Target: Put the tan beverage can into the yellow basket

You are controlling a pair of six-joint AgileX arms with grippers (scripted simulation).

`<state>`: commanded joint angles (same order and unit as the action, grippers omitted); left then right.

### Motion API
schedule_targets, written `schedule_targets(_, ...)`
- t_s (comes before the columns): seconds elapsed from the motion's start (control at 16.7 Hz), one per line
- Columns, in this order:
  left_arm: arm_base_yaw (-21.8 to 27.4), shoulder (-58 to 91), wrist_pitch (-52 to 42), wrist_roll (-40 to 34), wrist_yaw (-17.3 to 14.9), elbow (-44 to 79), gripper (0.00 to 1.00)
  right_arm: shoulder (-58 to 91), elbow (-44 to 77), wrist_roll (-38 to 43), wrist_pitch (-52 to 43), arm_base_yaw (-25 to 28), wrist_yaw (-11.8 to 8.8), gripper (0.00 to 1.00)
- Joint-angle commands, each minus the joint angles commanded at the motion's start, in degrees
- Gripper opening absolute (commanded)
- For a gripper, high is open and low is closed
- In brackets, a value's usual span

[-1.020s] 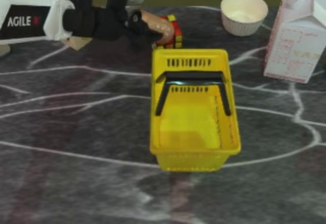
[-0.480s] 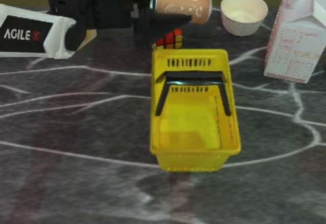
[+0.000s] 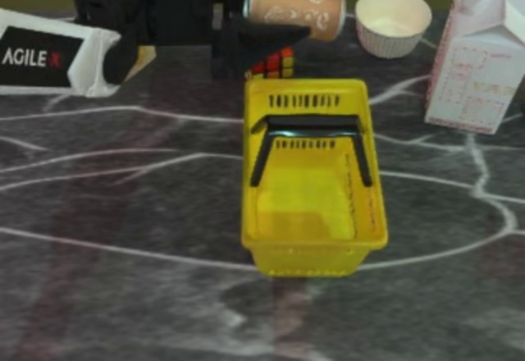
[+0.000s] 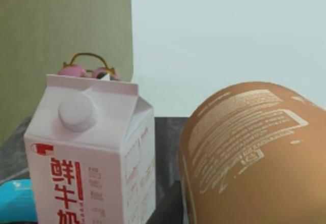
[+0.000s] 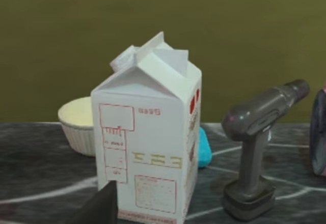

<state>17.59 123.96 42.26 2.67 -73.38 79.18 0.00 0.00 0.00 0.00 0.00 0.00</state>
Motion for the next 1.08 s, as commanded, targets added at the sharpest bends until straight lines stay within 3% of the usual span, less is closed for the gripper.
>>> schedule_targets(0.6,-1.08,13.29,16.92,-0.46,-0.2,-3.08,0.0,0.0,0.0,0.0,0.0,0.0,0.0,1.0)
schedule_targets(0.9,-1.15,13.97,17.69,-0.46,-0.18,-3.28,0.0,0.0,0.0,0.0,0.0,0.0,0.0,1.0)
schedule_targets(1.08,-1.15,13.97,17.69,-0.46,-0.18,-3.28,0.23,0.0,0.0,0.0,0.0,0.0,0.0,1.0)
